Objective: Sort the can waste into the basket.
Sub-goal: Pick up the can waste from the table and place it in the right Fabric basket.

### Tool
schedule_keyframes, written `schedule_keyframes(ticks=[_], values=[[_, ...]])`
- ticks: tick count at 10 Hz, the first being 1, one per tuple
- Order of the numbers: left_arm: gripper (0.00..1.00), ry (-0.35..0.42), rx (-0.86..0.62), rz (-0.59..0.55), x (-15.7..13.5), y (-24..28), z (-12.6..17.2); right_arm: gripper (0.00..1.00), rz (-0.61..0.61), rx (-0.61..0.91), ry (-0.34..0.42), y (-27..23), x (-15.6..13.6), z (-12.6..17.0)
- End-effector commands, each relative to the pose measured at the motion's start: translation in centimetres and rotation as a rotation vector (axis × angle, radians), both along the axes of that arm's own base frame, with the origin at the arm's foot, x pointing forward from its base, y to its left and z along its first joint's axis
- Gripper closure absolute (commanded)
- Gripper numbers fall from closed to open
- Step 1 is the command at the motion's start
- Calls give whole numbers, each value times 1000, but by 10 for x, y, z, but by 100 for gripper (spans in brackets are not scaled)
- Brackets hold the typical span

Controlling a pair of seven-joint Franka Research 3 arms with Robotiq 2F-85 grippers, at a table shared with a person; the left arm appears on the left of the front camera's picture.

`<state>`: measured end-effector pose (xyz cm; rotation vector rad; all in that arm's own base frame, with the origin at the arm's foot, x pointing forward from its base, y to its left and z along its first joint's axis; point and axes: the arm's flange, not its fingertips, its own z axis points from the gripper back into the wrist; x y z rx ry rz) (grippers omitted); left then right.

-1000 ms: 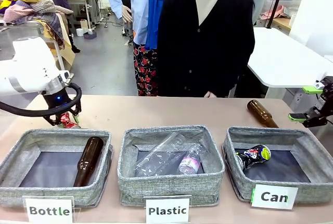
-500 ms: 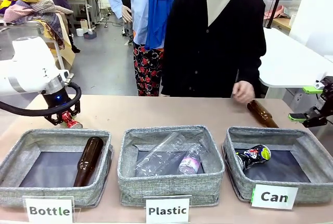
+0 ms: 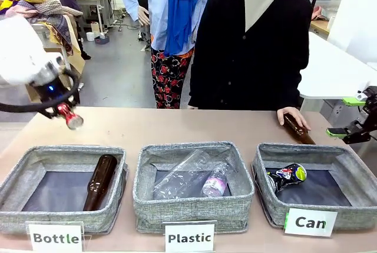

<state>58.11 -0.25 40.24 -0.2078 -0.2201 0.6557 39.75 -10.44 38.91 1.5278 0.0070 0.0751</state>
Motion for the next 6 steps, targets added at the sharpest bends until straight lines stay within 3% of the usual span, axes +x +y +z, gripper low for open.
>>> schedule_keyframes(ticks=[1, 2, 4, 6], values=[[100, -8, -61, -127, -38, 21, 41, 0, 12, 2, -11, -3, 0, 2], [100, -10, -76, -317, -61, 27, 58, 0, 12, 2, -11, -3, 0, 2], [100, 24, -60, -839, -113, 35, 74, 0, 12, 2, -11, -3, 0, 2], [100, 83, 77, -1271, -155, 36, 70, 0, 12, 2, -11, -3, 0, 2]])
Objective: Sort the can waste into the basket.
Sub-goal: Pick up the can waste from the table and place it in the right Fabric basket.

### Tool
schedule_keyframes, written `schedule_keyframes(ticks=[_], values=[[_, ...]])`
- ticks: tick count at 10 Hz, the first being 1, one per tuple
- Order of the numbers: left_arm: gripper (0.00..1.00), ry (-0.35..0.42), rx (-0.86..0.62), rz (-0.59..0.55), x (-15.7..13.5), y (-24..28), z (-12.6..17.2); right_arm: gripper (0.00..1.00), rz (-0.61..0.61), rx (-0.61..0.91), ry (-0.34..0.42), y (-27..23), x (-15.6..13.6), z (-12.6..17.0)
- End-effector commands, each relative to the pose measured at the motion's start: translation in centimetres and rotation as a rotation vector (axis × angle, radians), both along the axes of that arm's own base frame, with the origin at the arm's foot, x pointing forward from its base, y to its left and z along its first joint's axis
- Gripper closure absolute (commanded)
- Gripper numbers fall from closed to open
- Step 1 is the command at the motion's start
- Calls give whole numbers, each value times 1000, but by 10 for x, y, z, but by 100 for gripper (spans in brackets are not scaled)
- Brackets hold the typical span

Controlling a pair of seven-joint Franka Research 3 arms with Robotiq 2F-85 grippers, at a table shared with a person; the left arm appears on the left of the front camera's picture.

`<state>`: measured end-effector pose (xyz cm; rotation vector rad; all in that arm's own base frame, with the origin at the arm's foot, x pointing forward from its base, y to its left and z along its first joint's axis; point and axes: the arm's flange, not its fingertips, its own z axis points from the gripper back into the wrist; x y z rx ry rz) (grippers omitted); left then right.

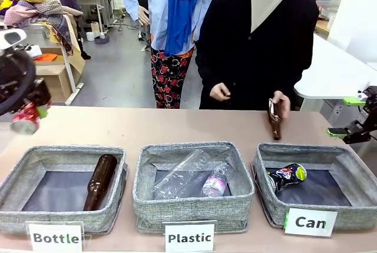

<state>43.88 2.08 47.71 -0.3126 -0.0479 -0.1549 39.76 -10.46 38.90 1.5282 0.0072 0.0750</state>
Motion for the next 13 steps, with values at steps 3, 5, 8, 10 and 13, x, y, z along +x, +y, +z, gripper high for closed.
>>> schedule_keyframes(ticks=[3, 5, 8, 10, 13], values=[[100, -236, 241, -916, -46, 4, -23, 0, 12, 2, -11, -3, 0, 2], [100, -299, 154, -976, -45, 0, -25, 0, 12, 2, -11, -3, 0, 2], [100, -137, 225, -801, -44, -10, -19, 0, 12, 2, -11, -3, 0, 2], [76, -188, 194, -777, -39, -9, -19, 0, 12, 2, -11, -3, 0, 2], [76, -542, 195, -984, -82, 66, 62, 0, 12, 2, -11, -3, 0, 2]])
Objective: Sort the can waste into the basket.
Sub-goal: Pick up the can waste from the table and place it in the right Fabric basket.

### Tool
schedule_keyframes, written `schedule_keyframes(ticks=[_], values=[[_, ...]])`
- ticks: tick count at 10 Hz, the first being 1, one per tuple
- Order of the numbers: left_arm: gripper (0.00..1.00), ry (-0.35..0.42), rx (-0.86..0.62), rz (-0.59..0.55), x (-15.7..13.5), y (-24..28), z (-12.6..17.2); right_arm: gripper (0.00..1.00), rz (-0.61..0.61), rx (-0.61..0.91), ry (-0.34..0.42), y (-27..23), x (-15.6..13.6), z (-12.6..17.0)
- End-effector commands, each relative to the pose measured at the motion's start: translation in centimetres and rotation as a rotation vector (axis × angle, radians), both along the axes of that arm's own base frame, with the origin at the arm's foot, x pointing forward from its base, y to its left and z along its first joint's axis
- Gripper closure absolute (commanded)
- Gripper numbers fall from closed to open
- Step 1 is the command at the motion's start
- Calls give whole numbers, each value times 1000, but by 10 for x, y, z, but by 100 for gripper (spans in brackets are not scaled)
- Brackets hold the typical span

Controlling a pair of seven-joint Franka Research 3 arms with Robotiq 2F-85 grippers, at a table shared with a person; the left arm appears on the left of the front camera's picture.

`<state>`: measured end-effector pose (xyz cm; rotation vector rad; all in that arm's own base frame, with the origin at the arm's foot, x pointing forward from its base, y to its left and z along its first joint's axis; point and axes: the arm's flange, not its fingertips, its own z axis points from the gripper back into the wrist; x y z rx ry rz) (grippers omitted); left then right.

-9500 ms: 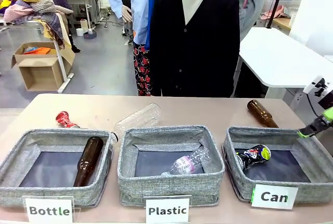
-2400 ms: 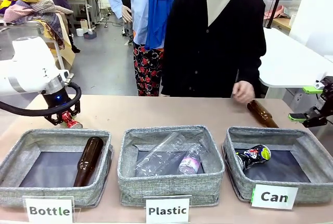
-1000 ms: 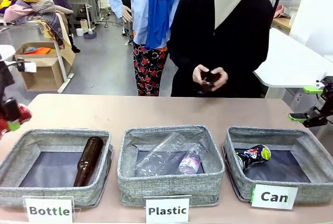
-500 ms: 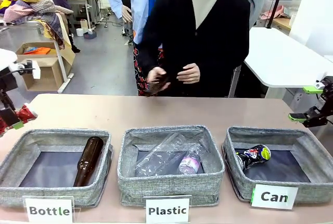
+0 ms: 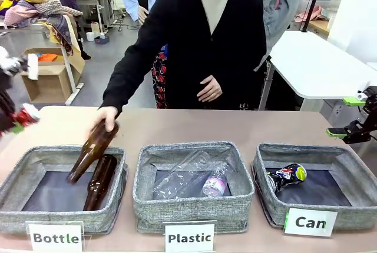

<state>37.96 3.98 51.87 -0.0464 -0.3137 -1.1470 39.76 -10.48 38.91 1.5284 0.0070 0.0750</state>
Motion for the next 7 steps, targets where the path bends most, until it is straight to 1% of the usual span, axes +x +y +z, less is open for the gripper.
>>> schedule_keyframes(ticks=[1, 2, 3, 4, 5, 6, 7], values=[[76, -133, -156, -207, -56, 108, 40, 0, 12, 2, -11, -2, 0, 2], [76, -192, -231, -220, -85, 148, 45, 0, 12, 2, -11, -2, 0, 2], [76, -254, -298, -220, -110, 173, 48, 0, 12, 2, -11, -2, 0, 2], [76, -296, -345, -208, -130, 190, 47, 0, 12, 2, -11, -2, 0, 2], [76, -314, -372, -192, -146, 200, 40, 0, 12, 2, -11, -2, 0, 2], [76, -310, -387, -174, -153, 203, 31, 0, 12, 2, -11, -2, 0, 2], [76, -301, -393, -174, -152, 204, 28, 0, 12, 2, -11, -2, 0, 2]])
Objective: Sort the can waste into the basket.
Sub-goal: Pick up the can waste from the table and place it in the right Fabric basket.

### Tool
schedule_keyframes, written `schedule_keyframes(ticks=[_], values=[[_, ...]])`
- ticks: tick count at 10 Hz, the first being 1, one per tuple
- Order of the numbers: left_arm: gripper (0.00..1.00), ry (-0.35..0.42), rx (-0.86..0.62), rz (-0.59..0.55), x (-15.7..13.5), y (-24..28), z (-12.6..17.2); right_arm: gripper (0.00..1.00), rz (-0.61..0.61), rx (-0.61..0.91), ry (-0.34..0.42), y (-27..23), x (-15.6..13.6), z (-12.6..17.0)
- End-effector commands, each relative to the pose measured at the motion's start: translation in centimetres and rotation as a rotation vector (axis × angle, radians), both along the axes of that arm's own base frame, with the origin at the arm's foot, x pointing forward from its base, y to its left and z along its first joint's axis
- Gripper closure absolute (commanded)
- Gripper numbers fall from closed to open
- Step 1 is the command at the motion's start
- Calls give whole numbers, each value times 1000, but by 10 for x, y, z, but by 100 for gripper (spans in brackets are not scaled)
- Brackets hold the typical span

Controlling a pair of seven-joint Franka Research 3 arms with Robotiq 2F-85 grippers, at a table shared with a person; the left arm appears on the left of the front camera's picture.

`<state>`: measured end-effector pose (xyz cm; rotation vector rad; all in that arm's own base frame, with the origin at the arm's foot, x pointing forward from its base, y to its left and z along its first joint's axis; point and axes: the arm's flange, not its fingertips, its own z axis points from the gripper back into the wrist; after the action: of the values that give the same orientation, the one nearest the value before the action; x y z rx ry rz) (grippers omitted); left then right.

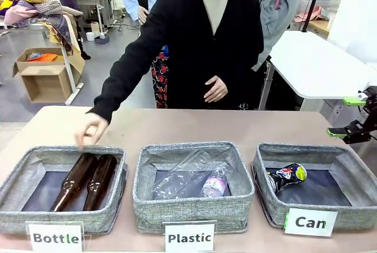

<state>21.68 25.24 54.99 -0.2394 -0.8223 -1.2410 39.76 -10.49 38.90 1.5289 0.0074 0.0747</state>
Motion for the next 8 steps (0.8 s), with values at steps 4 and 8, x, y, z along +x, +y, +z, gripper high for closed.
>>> schedule_keyframes(ticks=[4, 8], values=[[76, 50, 46, -40, 35, -42, 7, 0, 12, 1, -12, -2, 0, 2], [76, 161, 180, -90, 77, -190, 42, 0, 12, 1, -12, -2, 0, 2]])
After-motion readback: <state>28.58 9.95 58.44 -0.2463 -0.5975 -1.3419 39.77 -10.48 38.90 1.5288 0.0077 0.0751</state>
